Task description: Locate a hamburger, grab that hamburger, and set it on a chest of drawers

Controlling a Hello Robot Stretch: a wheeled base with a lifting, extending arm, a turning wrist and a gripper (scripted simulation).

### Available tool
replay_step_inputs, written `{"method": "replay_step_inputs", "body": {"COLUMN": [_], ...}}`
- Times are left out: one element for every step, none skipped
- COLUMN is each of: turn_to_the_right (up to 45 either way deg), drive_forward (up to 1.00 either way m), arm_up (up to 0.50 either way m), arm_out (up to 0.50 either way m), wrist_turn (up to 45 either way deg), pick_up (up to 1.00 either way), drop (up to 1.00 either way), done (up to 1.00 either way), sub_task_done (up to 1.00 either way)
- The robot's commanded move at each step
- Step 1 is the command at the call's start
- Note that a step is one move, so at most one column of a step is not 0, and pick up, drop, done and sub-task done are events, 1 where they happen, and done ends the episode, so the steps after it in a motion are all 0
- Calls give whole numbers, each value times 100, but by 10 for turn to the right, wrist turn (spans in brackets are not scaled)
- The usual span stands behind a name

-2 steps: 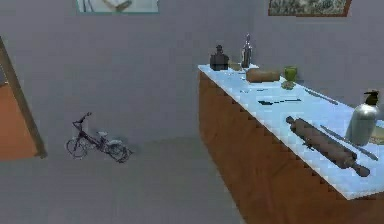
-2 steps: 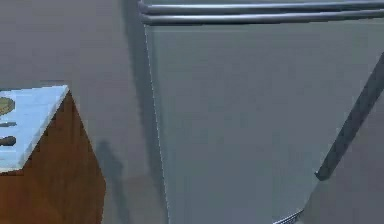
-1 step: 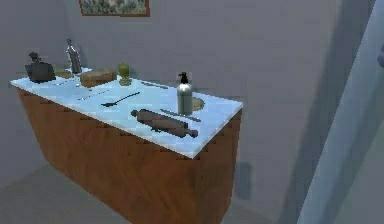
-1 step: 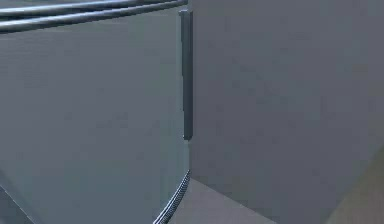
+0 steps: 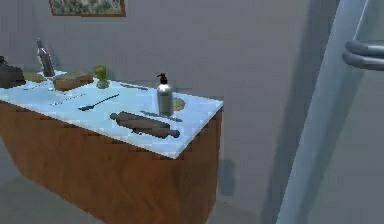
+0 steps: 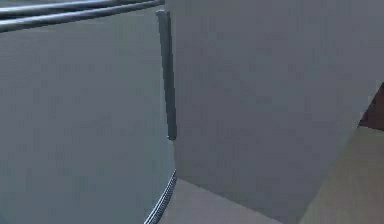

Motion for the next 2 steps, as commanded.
{"method": "replay_step_inputs", "body": {"turn_to_the_right": [0,-450], "drive_forward": [55,0], "arm_up": [0,0], "arm_out": [0,0], "wrist_turn": [0,0], "pick_up": [0,0], "drop": [0,0], "done": [0,0], "sub_task_done": [0,0]}}
